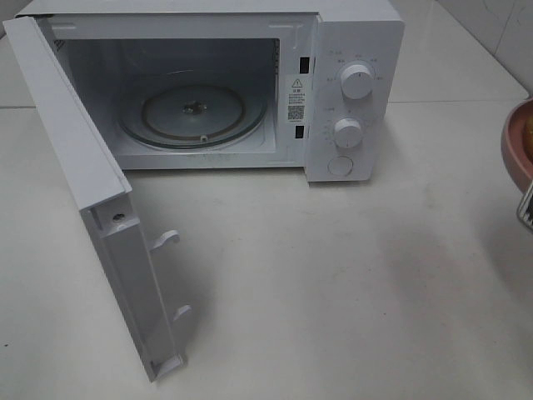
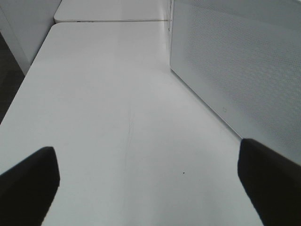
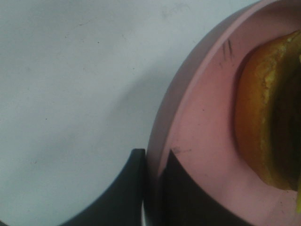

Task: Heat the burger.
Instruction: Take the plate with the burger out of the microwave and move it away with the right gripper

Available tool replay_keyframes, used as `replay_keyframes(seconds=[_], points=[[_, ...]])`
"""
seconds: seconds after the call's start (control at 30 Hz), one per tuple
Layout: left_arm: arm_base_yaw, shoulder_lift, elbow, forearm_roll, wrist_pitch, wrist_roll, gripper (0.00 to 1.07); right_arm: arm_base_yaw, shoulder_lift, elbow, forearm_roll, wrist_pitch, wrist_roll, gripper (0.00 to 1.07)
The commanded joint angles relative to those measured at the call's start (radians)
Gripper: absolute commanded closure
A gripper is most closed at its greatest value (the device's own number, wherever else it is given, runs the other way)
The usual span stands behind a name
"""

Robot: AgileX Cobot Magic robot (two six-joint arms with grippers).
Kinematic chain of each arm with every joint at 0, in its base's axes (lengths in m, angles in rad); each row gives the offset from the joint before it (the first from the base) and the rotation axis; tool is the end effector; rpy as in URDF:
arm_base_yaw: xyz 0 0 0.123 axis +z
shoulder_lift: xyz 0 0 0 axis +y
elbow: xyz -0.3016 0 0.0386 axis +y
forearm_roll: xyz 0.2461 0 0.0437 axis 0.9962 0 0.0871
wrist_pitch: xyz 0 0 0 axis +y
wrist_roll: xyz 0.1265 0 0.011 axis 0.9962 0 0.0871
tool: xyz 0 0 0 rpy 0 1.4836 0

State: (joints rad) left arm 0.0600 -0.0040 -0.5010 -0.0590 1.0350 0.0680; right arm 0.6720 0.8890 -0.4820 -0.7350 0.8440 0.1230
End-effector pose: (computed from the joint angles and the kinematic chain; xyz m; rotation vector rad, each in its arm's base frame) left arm 0.0075 -0.0060 0.2634 0.0100 2.0122 0.0113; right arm 0.1501 0.0380 0.2308 -1.1195 2.2123 -0.5695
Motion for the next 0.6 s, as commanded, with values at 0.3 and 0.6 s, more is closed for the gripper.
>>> replay_keyframes(seconds=[0.3, 0.6], points=[[-0.008, -0.023, 0.004, -0.001, -0.006, -0.005, 0.09, -0.008, 0.036, -0.009, -0.096, 0.1, 0.219, 1.07], [-0.008, -0.023, 0.004, -0.001, -0.006, -0.005, 0.09, -0.008, 0.19, -0.04, -0.105, 0.131, 0.48, 1.07]])
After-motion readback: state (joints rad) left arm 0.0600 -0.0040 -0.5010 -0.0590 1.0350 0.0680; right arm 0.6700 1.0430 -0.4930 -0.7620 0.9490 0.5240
